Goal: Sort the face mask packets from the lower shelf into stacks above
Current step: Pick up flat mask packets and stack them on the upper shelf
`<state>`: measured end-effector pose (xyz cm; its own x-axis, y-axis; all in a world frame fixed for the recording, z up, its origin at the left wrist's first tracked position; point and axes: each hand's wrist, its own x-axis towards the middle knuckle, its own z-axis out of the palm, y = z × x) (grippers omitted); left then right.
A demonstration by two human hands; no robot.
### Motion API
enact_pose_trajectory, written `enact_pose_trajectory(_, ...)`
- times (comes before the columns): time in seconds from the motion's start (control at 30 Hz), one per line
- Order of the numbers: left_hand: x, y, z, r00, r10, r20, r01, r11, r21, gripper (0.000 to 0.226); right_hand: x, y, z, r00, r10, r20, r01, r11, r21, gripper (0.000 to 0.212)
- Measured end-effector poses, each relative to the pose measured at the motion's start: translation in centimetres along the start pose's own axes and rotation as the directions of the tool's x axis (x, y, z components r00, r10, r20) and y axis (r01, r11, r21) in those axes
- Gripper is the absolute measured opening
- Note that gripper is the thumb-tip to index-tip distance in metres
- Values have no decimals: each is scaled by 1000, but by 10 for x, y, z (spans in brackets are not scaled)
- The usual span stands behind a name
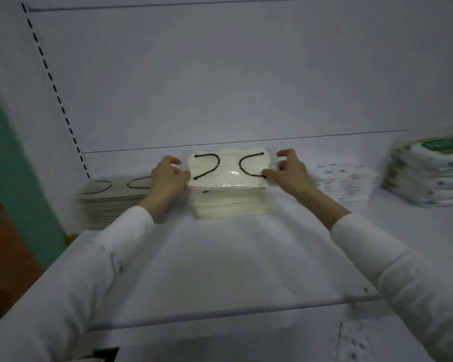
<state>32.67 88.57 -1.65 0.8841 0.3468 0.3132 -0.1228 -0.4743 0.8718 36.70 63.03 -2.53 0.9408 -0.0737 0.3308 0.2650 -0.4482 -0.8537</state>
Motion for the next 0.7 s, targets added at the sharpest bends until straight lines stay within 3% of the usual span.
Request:
enact_pose_trajectory(0.13,21,-12,17,999,-21,49,17,995,94,35,26,8,11,999,28,38,-24,994,-110,56)
enact_pose_trajectory(0.33,36,-27,27,993,39,113,-72,952,298,25,38,31,30,994,-44,99,70,959,-276,26)
enact_pose_trajectory(0.57,47,-31,34,995,69,70,-89,929,358,16,44,35,38,992,-70,101,96,955,-282,46)
enact_pose_trajectory(0.7,41,-37,42,991,50,127,-92,932,351,31,44,49,43,991,-66,120,109,911,-398,51)
